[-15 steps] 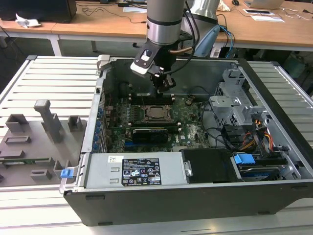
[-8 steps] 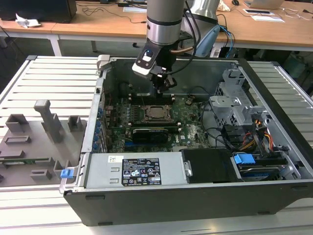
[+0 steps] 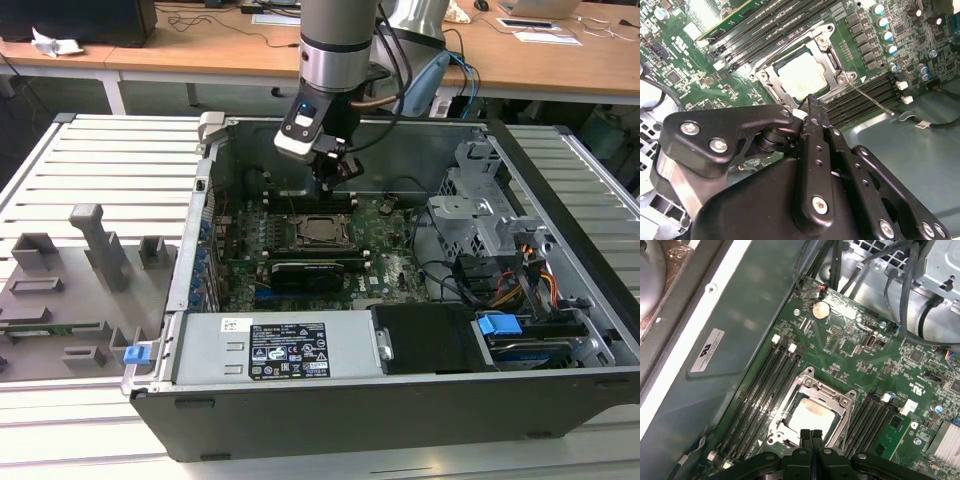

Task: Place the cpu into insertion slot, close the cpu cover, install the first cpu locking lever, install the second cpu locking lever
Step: 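Install the first cpu locking lever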

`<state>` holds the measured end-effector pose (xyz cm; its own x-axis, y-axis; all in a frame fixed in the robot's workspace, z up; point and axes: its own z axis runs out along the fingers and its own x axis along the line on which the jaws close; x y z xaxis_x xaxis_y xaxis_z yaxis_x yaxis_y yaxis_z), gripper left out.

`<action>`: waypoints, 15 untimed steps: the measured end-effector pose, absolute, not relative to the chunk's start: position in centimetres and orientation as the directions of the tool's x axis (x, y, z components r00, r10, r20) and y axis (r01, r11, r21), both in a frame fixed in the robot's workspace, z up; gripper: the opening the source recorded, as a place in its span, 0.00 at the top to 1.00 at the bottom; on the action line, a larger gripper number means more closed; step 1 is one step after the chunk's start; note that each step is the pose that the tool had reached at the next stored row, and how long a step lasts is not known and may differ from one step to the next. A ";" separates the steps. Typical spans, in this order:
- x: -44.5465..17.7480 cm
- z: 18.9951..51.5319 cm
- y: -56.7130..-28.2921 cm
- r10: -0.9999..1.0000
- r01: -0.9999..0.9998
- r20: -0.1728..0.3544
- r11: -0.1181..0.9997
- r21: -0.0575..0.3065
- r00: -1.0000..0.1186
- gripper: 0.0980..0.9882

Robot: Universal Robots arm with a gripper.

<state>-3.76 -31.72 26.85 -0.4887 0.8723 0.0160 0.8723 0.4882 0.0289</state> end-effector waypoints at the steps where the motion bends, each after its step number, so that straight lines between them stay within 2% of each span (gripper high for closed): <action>1: -3.8 26.9 -31.7 0.867 0.867 0.016 0.497 0.029 -0.498 0.99; 15: -3.8 26.9 -31.7 0.802 0.803 0.016 0.596 0.029 -0.596 0.99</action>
